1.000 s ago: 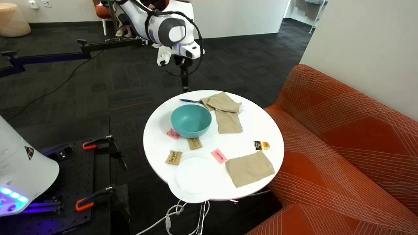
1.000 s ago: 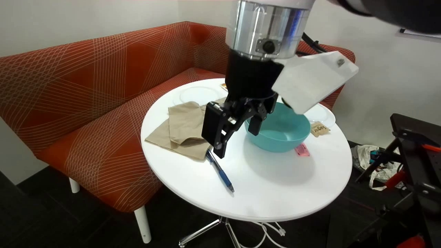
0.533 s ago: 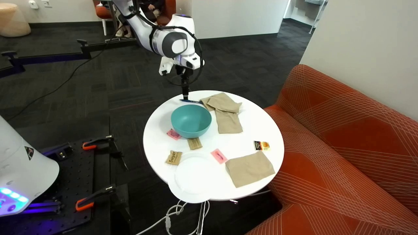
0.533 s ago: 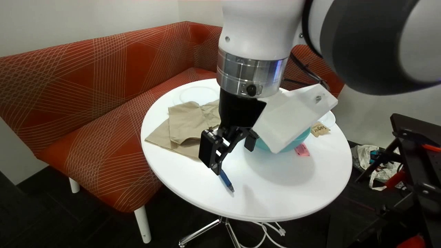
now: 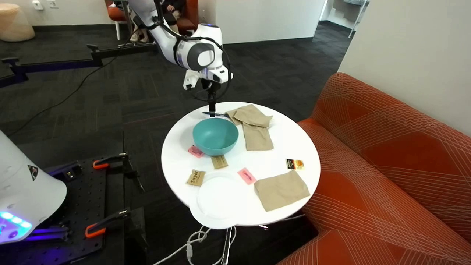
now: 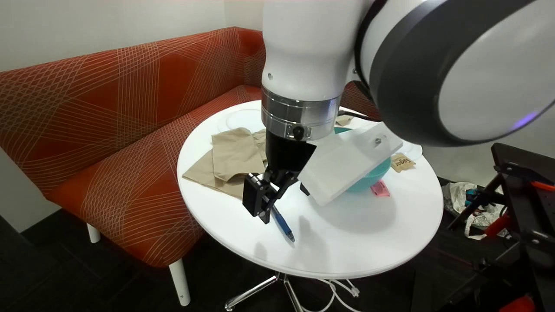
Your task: Put the pen in the bowl
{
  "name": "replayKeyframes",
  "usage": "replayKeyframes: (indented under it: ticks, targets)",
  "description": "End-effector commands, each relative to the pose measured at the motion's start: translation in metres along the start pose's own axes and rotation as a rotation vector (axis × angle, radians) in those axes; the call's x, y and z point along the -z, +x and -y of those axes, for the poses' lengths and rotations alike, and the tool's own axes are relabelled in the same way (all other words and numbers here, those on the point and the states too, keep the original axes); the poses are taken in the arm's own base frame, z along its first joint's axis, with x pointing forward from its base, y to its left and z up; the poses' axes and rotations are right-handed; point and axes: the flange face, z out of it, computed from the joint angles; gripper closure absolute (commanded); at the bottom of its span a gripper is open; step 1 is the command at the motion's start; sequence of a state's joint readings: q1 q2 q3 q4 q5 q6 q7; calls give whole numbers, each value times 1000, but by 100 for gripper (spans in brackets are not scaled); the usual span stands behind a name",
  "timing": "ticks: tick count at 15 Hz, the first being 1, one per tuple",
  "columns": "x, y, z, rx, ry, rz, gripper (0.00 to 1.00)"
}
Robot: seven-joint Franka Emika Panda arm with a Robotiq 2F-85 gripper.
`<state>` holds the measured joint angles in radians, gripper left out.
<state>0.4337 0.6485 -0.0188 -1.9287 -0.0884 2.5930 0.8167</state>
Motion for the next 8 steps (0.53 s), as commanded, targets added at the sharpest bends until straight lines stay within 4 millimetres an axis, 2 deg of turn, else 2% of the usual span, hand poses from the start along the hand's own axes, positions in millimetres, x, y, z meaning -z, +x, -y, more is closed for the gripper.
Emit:
replayKeyframes:
  ticks: [1, 8]
  targets:
    - [-8, 12, 3, -43, 1, -29, 0]
    - [-21, 26, 4, -70, -1, -33, 0]
